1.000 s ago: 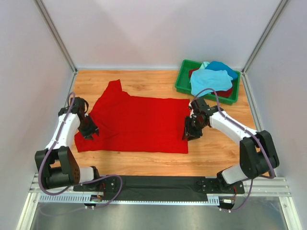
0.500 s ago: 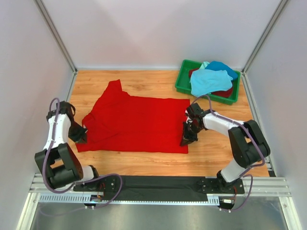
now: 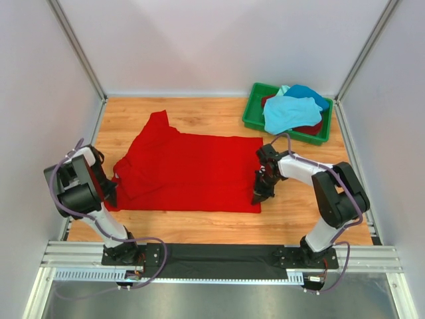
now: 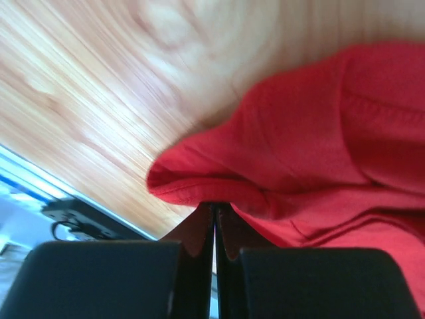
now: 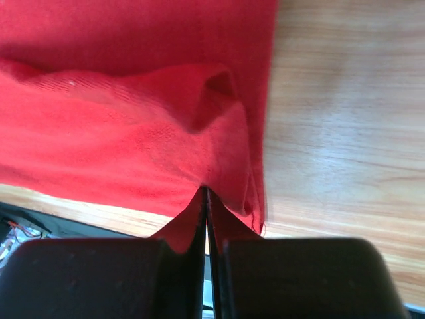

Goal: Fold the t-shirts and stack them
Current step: Fold the tshirt

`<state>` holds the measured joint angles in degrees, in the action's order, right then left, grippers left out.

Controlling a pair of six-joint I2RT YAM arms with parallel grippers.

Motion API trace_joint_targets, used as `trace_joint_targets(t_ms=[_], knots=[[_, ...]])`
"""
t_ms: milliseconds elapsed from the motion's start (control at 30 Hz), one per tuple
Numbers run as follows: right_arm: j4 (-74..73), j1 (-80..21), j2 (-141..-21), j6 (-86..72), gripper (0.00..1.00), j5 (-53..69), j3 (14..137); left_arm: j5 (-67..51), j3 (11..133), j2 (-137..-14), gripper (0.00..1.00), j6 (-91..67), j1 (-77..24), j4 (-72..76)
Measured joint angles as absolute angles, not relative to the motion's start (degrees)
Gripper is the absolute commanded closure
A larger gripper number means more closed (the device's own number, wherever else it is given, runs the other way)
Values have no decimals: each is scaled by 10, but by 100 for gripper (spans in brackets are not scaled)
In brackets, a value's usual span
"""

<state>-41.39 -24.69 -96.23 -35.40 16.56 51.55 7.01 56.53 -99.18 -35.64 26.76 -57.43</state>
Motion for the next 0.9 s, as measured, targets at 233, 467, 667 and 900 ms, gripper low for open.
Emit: trace_joint_targets(t_ms=[233, 467, 667, 900], knots=[[-442, -247, -960, -359, 89, 129, 529, 121, 575, -957, 84, -343, 273, -575], [-487, -243, -915, -312, 44, 77, 559, 98, 566, -749, 63, -330, 241, -590], [-496, -242, -859, -286, 38, 82, 620, -19, 535, -717, 78, -360, 221, -572], [-493, -242, -854, -286, 38, 101, 621, -95, 467, -769, 72, -409, 191, -537]])
